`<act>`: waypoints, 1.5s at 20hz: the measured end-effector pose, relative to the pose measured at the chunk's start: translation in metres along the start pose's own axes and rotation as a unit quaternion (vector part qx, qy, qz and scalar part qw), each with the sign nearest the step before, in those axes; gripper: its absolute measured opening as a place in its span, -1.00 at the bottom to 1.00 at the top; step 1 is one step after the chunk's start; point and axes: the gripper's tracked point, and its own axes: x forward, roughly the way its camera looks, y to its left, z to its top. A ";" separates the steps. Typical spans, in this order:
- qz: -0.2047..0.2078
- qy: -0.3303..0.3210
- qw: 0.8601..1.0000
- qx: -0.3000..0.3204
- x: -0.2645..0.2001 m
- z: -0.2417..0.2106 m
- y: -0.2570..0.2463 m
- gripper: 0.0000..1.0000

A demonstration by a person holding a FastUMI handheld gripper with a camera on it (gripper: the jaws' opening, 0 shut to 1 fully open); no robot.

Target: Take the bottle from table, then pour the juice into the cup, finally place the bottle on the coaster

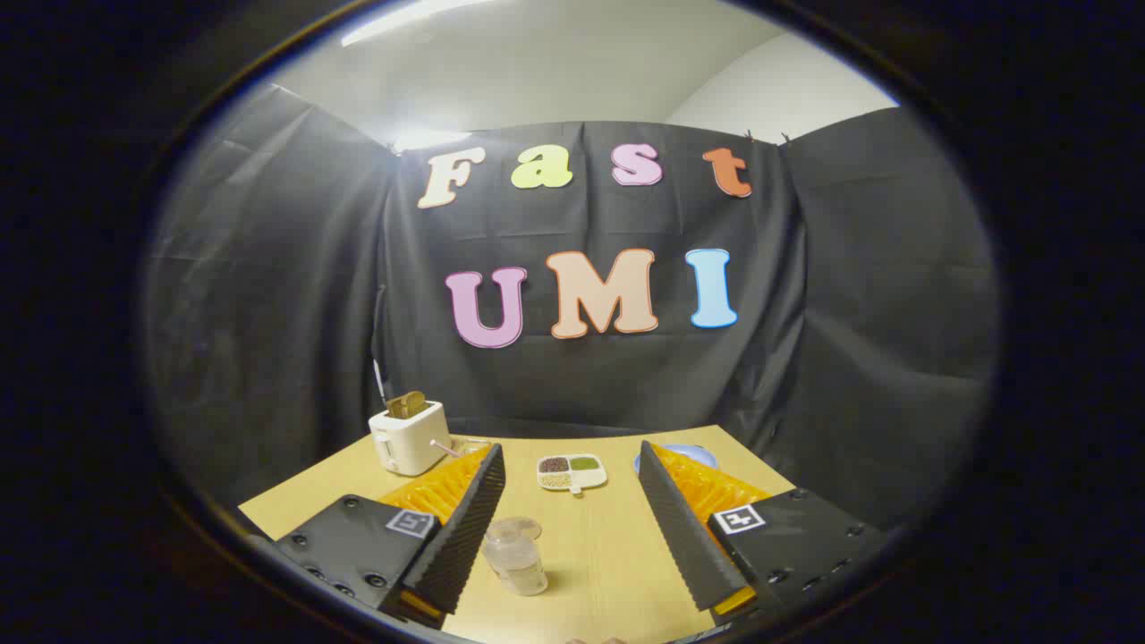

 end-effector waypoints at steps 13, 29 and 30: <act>0.014 0.007 1.000 -0.011 -0.001 -0.006 0.010 0.93; 0.054 0.060 0.997 0.000 0.000 -0.076 0.034 0.93; 0.057 0.066 0.996 0.003 0.000 -0.084 0.036 0.93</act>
